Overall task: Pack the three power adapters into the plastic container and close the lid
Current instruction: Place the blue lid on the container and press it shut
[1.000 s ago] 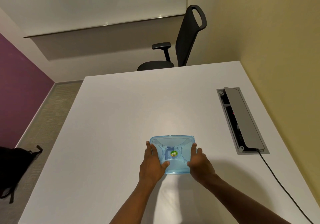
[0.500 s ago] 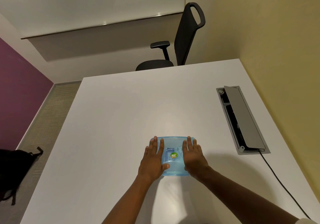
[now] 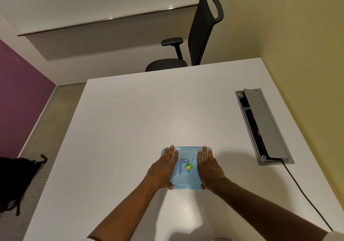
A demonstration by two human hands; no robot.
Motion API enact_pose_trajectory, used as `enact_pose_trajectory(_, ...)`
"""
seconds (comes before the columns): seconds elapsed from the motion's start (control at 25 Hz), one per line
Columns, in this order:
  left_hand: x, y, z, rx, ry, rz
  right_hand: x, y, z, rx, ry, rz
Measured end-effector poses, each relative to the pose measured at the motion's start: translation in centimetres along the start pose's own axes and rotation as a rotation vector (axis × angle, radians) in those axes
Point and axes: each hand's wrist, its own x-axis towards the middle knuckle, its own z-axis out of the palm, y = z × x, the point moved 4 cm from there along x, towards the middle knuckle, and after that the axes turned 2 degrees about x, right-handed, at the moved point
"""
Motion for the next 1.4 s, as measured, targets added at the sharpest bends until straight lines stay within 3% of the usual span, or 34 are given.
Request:
enact_pose_trajectory(0.92, 0.3, 0.2, 1.2, -0.021, -0.03, 0.006, 0.0, 0.9, 0.7, 0.155, -0.001, -0.082)
enact_pose_trajectory(1.0, 0.3, 0.7, 1.3, -0.073, -0.027, 0.0, 0.1, 0.9, 0.8, 0.251, 0.01, -0.083)
enact_pose_trajectory(1.2, 0.5, 1.9, 2.9, -0.145, 0.2, -0.111, 0.9, -0.6, 1.6, 0.538, 0.383, 0.089)
enact_pose_trajectory(1.4, 0.7, 2.0, 4.3, -0.138, 0.368, -0.214, 1.7, -0.8, 4.5, 0.431, 0.464, 0.098)
